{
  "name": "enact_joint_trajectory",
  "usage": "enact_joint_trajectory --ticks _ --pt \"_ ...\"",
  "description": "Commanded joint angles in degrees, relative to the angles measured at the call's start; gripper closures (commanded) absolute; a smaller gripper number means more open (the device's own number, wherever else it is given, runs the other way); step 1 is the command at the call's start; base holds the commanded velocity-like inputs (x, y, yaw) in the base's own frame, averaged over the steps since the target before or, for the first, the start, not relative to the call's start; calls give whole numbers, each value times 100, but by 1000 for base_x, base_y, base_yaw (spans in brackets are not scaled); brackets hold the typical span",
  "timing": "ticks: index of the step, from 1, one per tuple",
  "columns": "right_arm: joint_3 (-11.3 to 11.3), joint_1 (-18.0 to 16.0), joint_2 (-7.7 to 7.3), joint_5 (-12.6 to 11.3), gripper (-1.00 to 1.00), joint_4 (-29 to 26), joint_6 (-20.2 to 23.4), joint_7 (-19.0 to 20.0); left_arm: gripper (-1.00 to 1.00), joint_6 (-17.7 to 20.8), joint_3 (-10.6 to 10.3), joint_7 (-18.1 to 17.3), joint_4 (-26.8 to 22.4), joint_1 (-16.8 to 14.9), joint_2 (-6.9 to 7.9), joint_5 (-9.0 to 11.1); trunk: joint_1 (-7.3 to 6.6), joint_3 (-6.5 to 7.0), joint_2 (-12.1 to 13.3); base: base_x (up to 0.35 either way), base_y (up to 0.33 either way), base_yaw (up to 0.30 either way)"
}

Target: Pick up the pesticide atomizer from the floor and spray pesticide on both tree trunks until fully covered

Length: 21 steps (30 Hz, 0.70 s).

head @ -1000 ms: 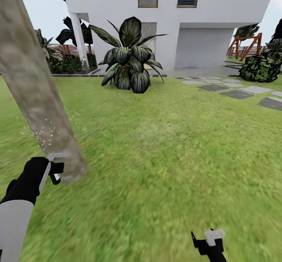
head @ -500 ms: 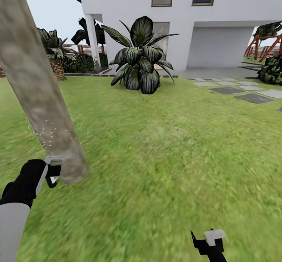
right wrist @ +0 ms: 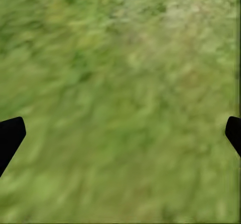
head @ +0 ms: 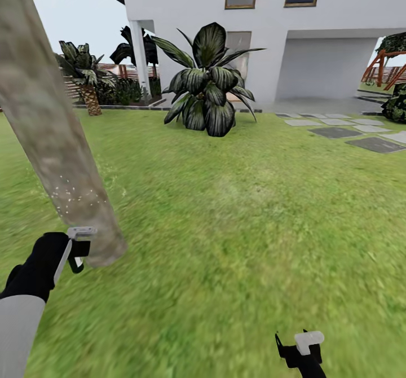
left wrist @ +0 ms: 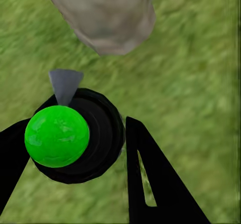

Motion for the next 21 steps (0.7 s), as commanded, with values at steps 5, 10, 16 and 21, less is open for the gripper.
enact_joint_trajectory --ticks 5,10,16,21 --pt "-45 -4 1 60 -100 6 -19 -1 100 24 22 -49 -23 -4 10 -64 1 -5 -2 230 -203 0" --pt "-49 -4 1 60 -100 6 -19 0 100 24 33 -46 -24 -4 23 -64 1 -5 -2 157 -230 0" --pt "-44 -4 1 60 -100 6 -19 -1 100 19 83 -53 22 20 121 -135 1 -5 -2 14 -269 127" --pt "-43 -4 1 60 -100 6 -19 0 100 15 44 -53 14 23 65 -128 1 -5 -2 54 -271 275"
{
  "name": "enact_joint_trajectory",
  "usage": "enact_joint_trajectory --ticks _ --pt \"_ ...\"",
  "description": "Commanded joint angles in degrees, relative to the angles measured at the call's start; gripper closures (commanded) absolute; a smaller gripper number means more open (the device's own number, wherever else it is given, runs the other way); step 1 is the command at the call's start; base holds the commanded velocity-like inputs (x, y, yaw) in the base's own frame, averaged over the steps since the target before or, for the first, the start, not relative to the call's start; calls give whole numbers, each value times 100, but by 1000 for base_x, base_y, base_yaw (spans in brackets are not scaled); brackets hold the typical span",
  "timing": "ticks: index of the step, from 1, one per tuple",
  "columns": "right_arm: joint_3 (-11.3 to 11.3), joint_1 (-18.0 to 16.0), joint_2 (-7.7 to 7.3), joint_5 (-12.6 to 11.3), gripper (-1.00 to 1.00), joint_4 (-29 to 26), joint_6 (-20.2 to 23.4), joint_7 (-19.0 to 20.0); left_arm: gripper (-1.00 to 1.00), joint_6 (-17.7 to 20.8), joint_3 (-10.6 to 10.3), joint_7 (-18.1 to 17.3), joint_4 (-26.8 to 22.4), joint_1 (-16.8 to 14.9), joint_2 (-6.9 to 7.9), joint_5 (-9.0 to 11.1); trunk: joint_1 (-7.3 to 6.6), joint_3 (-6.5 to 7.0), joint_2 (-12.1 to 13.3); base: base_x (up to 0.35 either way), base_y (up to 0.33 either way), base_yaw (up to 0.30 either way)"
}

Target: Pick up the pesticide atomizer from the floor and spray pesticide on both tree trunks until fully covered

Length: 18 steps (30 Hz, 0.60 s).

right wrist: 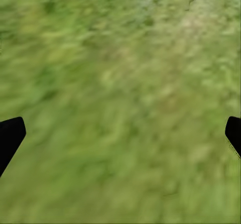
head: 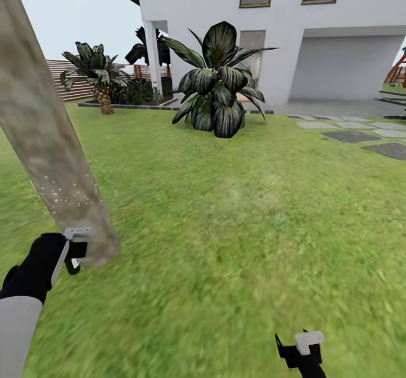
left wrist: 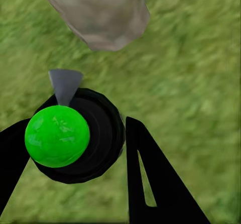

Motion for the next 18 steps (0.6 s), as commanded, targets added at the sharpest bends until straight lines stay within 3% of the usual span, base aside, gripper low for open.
enact_joint_trajectory --ticks 1,10,14,18 --pt "-48 -3 0 60 -100 4 -19 -2 100 23 4 -46 -27 -10 -11 -57 0 -5 -2 127 -266 261" --pt "-49 -3 0 60 -100 4 -19 -7 100 32 5 -45 -65 -25 -48 -56 0 -5 -2 236 -188 15" --pt "-48 -3 0 60 -100 4 -19 -8 100 32 7 -46 -70 -33 -48 -59 0 -5 -2 315 -45 5" --pt "-48 -3 0 60 -100 4 -19 -10 100 35 40 -51 -172 -38 -18 -65 0 -5 -2 236 -4 168"
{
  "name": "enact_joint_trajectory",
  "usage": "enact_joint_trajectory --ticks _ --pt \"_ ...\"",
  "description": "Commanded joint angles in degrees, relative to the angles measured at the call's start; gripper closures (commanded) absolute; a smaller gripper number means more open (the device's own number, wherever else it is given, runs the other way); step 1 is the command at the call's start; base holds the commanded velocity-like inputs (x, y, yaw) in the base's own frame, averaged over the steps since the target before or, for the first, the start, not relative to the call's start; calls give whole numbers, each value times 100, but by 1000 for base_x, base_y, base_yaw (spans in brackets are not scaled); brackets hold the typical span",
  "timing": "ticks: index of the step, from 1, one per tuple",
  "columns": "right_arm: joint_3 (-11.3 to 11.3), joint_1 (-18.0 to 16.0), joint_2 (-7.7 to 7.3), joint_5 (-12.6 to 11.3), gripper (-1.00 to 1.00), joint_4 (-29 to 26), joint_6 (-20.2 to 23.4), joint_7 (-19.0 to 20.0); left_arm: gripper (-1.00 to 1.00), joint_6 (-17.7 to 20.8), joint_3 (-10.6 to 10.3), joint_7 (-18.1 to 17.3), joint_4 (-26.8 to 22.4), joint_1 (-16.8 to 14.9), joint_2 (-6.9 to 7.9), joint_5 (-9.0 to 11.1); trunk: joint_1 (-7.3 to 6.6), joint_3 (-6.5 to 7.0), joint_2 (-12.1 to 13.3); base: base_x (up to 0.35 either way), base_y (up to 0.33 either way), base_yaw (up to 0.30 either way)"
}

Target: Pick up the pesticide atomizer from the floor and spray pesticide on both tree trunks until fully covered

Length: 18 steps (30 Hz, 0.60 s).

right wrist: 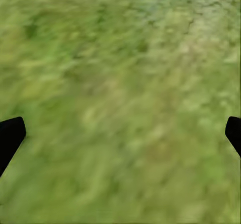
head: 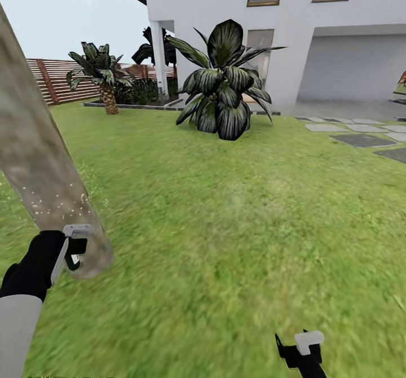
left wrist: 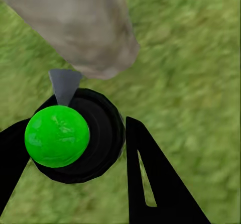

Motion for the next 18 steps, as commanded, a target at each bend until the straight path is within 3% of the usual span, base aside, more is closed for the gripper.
enact_joint_trajectory --ticks 1,5,7,9,10,11,13,16,18 --pt "-48 -4 0 62 -100 5 -20 -3 100 34 16 -50 -115 -17 14 -46 0 -5 -2 45 -1 260" --pt "-48 -4 0 66 -100 5 -20 -3 100 95 31 -59 -280 -95 34 -48 0 -5 -2 8 0 275" --pt "-48 -4 0 66 -100 5 -20 -3 100 96 76 -59 -283 -94 127 -46 0 -5 -2 0 0 278" --pt "-48 -4 0 66 -100 5 -20 -3 100 97 287 -63 -283 -87 199 -41 0 -5 -2 0 0 278" --pt "-48 -4 0 67 -100 5 -20 -3 100 101 510 -66 -284 -65 221 -43 0 -5 -2 0 0 278" --pt "-48 -4 0 67 -100 5 -20 -3 100 104 552 -67 -284 -44 215 -37 0 -5 -2 0 0 278" --pt "-48 -4 0 64 -100 5 -20 -3 100 101 520 -68 -284 -57 130 -21 0 -5 -2 0 0 278" --pt "-49 -4 0 62 -100 5 -20 -3 100 124 256 -60 -281 -207 -99 -40 0 -5 -2 0 0 250" --pt "-49 -4 0 61 -100 5 -20 -2 100 341 212 -59 -278 -385 -136 -40 0 -5 -2 0 0 110"
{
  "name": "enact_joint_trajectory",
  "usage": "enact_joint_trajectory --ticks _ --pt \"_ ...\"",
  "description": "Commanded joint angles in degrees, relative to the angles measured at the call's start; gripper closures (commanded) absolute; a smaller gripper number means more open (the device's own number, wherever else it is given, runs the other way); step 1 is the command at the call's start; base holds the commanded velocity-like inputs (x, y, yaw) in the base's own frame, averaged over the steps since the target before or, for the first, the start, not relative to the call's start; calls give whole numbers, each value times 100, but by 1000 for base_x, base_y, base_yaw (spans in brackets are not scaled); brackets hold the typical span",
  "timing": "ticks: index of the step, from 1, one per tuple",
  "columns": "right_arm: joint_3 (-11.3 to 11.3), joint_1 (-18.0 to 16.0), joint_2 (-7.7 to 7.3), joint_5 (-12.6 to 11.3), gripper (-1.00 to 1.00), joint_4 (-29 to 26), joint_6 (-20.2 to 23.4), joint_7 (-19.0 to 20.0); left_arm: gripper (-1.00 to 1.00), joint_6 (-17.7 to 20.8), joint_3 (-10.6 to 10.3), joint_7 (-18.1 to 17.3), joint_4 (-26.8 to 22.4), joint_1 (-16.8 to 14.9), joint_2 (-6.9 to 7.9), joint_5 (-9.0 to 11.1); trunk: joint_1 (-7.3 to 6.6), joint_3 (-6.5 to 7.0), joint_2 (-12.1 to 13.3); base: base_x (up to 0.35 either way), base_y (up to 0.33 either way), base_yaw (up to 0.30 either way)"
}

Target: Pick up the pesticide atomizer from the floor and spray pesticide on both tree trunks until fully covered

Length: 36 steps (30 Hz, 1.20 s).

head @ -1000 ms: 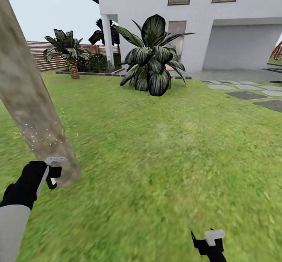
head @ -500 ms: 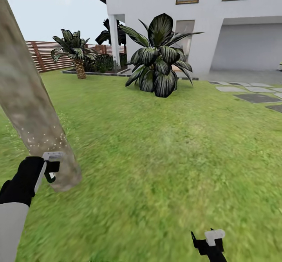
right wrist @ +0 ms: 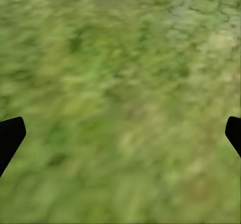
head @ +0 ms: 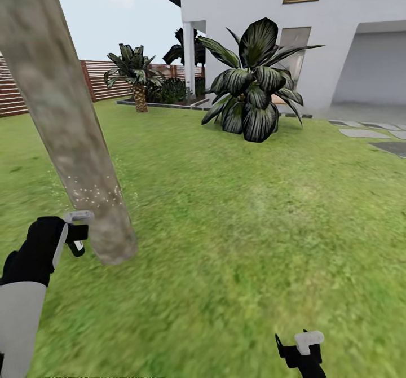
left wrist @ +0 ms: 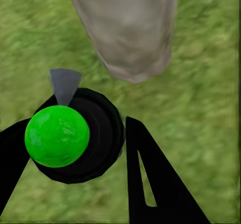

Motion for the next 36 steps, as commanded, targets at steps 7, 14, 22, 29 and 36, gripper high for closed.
enact_joint_trajectory --ticks 7,14,22,29,36 --pt "-50 -4 1 59 -100 5 -20 0 100 171 -14 -56 -18 -41 12 -59 -1 -5 -2 0 0 10" --pt "-48 -4 1 59 -100 5 -20 0 100 159 -35 -54 -7 -6 21 -73 -1 -5 -2 96 -129 0" --pt "-48 -4 1 59 -100 5 -20 -3 100 29 39 -62 104 658 119 -87 -1 -5 -2 -47 -166 0" --pt "-52 -4 1 59 -100 -1 -20 -3 100 -1591 -5 -156 300 1603 84 -40 -1 -5 -2 -340 -3 0" --pt "-56 -4 1 61 -100 -264 -6 38 100 -3739 -730 -1510 1639 1793 118 -608 -1 -5 -2 -326 0 0"
